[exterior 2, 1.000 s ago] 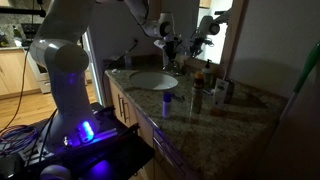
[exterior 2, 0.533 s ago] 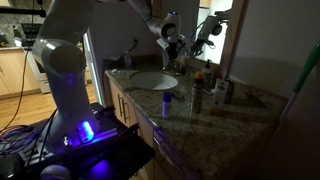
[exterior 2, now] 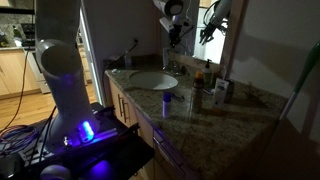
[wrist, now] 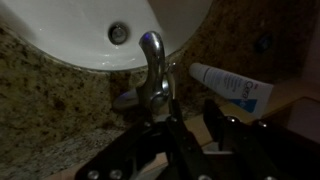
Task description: Open the tap
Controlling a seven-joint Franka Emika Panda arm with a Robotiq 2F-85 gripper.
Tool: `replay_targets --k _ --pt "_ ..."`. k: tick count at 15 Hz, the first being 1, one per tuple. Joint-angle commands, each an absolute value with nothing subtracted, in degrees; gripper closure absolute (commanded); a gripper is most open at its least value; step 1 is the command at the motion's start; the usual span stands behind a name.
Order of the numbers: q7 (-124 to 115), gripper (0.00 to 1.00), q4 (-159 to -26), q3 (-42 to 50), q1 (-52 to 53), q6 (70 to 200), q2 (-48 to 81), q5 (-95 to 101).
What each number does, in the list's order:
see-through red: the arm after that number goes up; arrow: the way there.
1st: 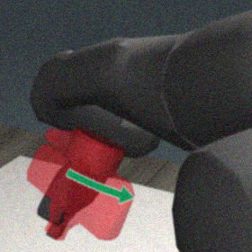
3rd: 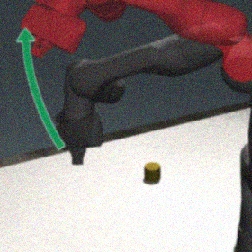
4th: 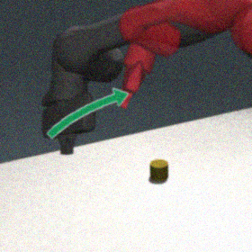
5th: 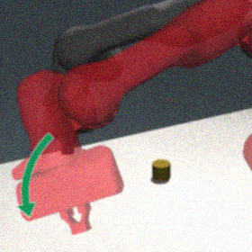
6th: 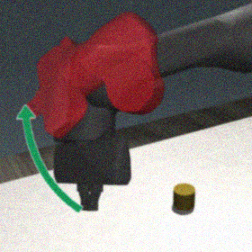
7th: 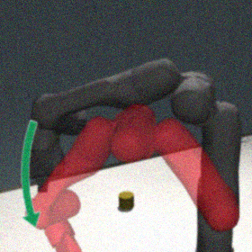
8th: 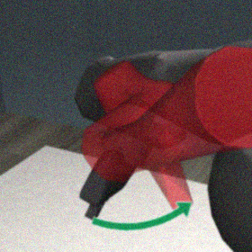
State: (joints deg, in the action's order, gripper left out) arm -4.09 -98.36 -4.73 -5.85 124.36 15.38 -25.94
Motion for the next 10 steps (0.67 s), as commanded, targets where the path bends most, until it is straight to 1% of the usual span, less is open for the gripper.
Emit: replay_targets --k 1,3,4,6,7,10 --pt "-2.9 0.37 -102.6 -3.1 -4.2 116.5 9.8 -22.4" --pt "-2.9 0.22 -102.7 -3.3 -2.9 114.6 10.3 -20.7" --pt "-3.4 0.16 -102.6 -3.4 -2.2 114.9 11.2 -20.3" --pt "-4.3 0.02 -102.1 -3.8 -0.7 118.3 14.0 -20.5" --pt "-5.1 0.00 -101.4 -3.8 0.1 119.9 15.7 -20.0" --pt "-9.8 0.00 -100.2 -3.4 2.6 127.7 19.8 -16.9"
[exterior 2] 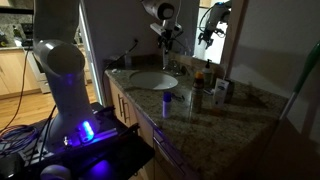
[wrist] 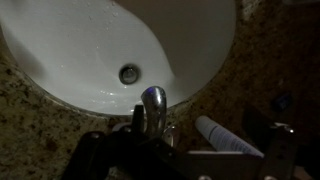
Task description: Open the tap
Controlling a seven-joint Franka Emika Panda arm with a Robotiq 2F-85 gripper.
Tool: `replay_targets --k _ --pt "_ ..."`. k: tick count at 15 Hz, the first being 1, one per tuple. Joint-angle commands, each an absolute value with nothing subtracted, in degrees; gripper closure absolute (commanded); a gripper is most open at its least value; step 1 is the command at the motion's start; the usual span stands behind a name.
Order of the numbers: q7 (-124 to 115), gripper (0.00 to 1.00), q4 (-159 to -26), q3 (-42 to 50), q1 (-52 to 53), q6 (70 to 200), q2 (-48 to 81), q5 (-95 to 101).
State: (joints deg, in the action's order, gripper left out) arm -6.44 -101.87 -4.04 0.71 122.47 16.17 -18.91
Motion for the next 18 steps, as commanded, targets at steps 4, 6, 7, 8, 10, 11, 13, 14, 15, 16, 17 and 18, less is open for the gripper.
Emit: replay_targets --k 4,6,7,8,10,11,13,14,15,16,17,18 --pt "-9.2 0.00 -101.0 -3.9 2.4 127.5 19.8 -17.5" --pt "-11.0 0.00 -99.5 -3.3 3.1 128.7 22.2 -15.9" --pt "-11.2 0.00 -99.0 -3.3 3.2 129.3 23.1 -15.5" --pt "-11.6 0.00 -98.9 -3.1 3.4 130.3 23.5 -14.8" --pt "-12.2 0.00 -97.8 -3.0 3.7 131.4 25.1 -13.7" --pt "-12.5 0.00 -97.6 -2.8 4.0 133.6 25.8 -12.9" --pt "-13.2 0.00 -96.2 -2.6 4.2 135.0 27.6 -11.9" --pt "-13.6 0.00 -95.6 -2.5 4.4 135.4 28.5 -11.4" --pt "-14.0 0.00 -95.2 -2.4 4.6 136.5 29.2 -11.0" --pt "-14.6 0.00 -94.8 -2.1 4.9 137.1 29.8 -10.4" --pt "-14.9 0.00 -94.1 -2.2 4.7 136.2 30.3 -10.5" --pt "-13.6 0.00 -96.2 -2.9 4.1 135.8 28.4 -11.6"
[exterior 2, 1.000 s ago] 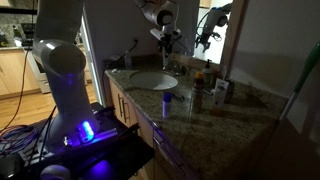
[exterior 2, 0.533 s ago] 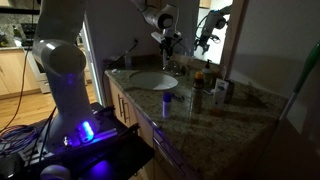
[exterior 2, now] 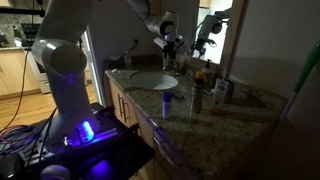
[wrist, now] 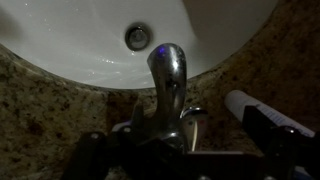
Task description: Open the tap
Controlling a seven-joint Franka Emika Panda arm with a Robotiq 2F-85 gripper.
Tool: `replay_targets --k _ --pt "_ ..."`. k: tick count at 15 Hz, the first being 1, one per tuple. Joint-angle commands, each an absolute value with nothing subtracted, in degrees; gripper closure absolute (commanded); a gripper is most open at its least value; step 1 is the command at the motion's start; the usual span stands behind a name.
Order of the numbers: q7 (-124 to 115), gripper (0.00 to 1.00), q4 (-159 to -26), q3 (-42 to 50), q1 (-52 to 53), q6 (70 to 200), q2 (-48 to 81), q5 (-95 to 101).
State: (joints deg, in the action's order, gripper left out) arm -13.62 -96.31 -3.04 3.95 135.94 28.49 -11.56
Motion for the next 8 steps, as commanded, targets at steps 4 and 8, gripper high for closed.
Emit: replay_targets --k 4,8 --pt "-14.0 0.29 -95.6 -2.6 4.3 136.1 29.5 -11.3" --pt "-13.9 0.54 -96.1 -2.6 4.1 136.5 29.1 -11.5"
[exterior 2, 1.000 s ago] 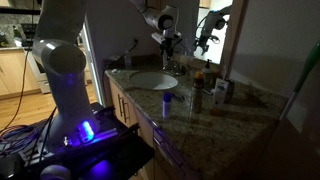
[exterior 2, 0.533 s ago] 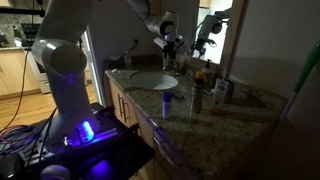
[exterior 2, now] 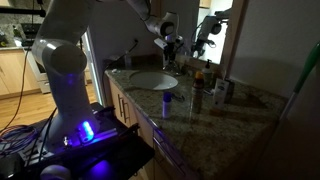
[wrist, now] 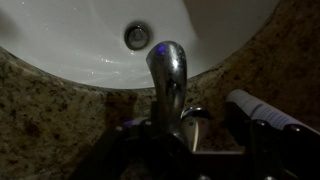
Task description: Open the tap
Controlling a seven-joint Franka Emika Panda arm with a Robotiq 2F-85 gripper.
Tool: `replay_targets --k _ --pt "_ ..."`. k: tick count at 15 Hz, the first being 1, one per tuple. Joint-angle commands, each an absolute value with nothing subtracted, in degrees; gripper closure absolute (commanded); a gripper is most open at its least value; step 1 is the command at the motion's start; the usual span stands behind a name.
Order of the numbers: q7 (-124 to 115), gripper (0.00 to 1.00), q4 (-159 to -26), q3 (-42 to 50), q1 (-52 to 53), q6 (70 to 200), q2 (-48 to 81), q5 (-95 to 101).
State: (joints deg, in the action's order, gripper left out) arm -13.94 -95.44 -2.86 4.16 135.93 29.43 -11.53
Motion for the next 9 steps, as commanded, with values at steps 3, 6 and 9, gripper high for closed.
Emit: replay_targets --k 3,6,9 --pt "-13.8 0.73 -96.5 -2.6 4.2 136.8 28.8 -11.4" --pt "-13.7 0.96 -97.0 -2.6 4.1 137.2 28.1 -11.6" --pt "-13.0 0.93 -98.9 -3.2 2.9 138.5 25.2 -14.1"
